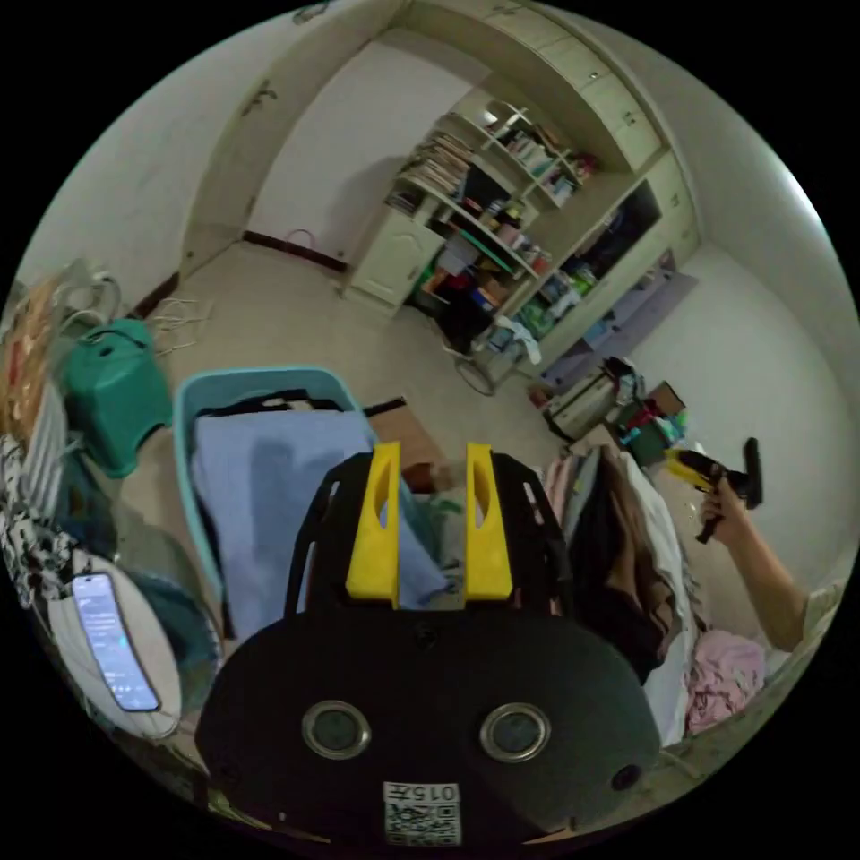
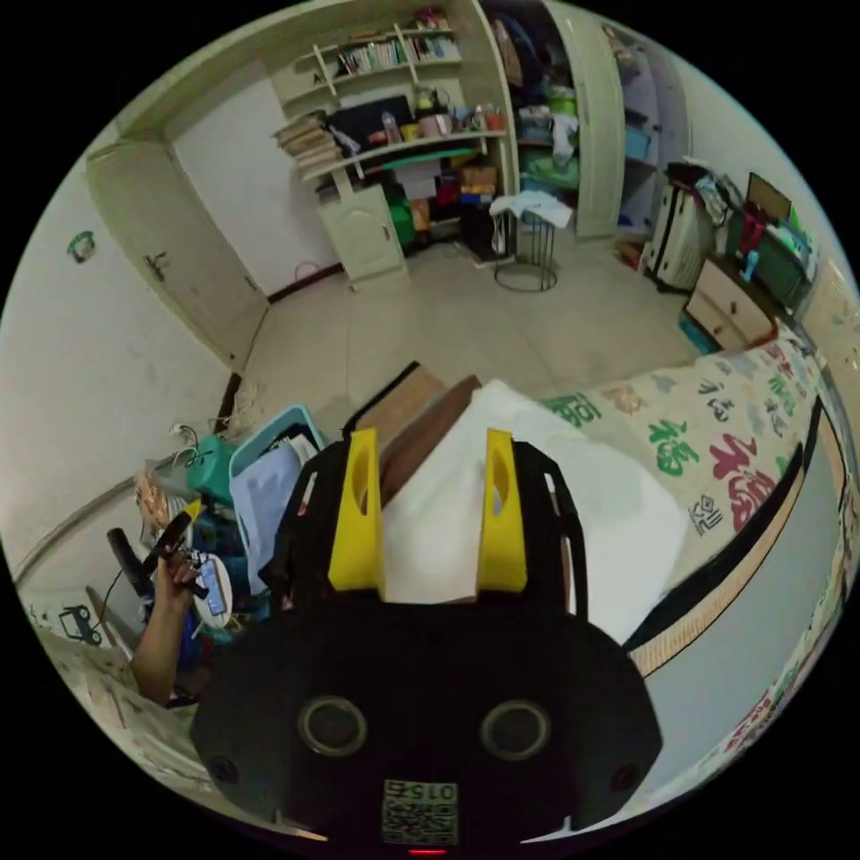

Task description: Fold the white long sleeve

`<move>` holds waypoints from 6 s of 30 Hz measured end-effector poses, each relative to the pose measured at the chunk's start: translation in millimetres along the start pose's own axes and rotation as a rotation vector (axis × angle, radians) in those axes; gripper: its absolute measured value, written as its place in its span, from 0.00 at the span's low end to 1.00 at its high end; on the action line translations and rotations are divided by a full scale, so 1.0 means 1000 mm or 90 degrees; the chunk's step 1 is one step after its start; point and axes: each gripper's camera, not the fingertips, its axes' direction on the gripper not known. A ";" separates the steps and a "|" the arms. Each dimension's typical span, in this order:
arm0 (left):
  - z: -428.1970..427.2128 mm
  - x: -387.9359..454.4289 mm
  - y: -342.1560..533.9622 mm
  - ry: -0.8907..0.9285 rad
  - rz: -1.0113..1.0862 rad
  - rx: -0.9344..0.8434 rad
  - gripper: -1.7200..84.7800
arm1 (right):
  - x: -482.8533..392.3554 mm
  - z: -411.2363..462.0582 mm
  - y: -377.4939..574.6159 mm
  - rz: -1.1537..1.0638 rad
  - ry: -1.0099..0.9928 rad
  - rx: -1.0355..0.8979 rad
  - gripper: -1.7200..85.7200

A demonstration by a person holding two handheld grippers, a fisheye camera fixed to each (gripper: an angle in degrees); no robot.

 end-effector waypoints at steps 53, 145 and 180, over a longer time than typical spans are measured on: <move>0.406 0.796 0.129 0.171 0.814 -0.712 0.18 | 0.253 -0.916 0.006 0.934 0.087 0.325 0.17; 0.347 0.969 -0.122 0.547 0.629 -0.245 0.10 | 0.024 -0.779 -0.490 0.349 0.361 0.256 0.11; 0.346 0.763 0.119 0.639 0.690 -0.732 0.10 | -0.024 -0.720 -0.255 0.396 -0.257 0.272 0.05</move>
